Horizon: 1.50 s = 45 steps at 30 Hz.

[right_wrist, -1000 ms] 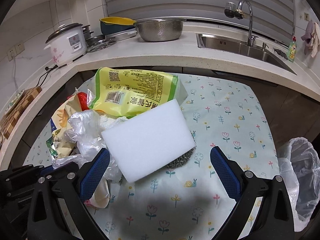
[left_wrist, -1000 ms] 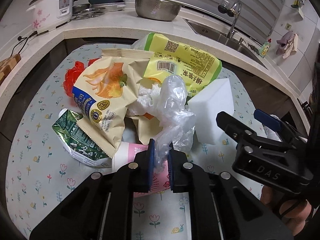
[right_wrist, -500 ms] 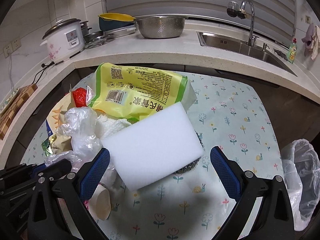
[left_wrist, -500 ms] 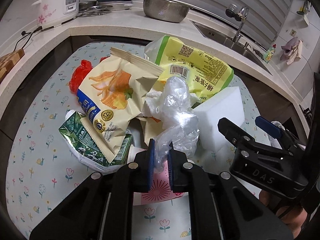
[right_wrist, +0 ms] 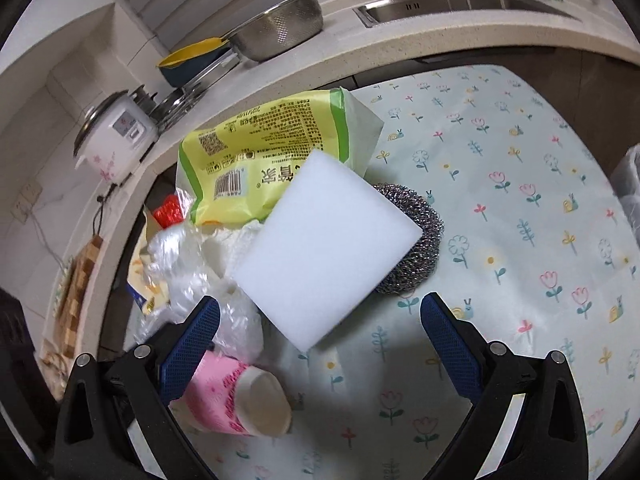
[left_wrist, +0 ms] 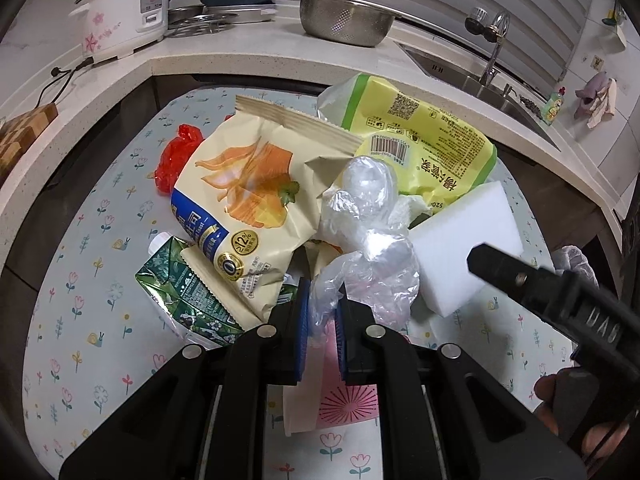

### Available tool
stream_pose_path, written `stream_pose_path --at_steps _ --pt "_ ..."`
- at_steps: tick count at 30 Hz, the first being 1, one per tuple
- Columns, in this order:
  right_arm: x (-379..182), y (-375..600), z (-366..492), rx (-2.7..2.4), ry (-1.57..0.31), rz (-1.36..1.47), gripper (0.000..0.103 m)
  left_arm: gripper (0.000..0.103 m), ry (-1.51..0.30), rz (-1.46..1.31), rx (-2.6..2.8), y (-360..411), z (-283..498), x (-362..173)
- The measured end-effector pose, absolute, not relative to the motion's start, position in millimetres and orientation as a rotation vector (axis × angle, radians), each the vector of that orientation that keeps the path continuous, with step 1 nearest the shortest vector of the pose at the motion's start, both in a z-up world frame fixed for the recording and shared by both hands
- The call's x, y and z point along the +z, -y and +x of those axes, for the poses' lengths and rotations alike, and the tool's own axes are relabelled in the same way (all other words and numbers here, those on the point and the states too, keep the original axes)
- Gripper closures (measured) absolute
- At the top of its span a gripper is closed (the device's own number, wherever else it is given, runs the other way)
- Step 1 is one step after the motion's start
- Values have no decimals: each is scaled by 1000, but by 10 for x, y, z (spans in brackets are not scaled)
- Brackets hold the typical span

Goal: Collect trash
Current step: 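Close the left tool on the plastic bag while the right tool grasps the white sponge, then carry the plastic bag and white sponge in both tools over the trash bin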

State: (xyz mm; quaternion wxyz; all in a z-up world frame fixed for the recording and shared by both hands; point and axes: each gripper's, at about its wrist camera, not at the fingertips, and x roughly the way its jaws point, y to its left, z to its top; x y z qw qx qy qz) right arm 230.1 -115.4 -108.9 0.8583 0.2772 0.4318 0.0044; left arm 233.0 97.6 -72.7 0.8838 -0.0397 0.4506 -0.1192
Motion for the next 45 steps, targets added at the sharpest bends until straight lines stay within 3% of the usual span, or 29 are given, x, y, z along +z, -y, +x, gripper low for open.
stream_pose_path --at_steps 8,11,13,14,18,32,45 --pt "-1074 1057 2523 -75 -885 655 7 92 -944 -71 -269 -941 2366 -771" --pt "-1073 1061 2548 -90 -884 631 26 92 -949 -71 -278 -921 2367 -786" --pt "-1113 1112 2531 -89 -895 642 52 92 -947 -66 -286 -895 2354 -778" --pt "-1133 1143 2517 -88 -901 649 60 92 -946 -64 -290 -881 2344 -772" --pt "-1132 1246 2399 -70 -886 664 69 92 -945 -58 -303 -826 2294 -744" --pt "-822 1848 1742 -139 -772 690 73 92 -889 -1 -373 -347 1963 -427" --pt "-558 2978 868 -396 -653 658 73 92 -815 75 -576 926 1638 -74"
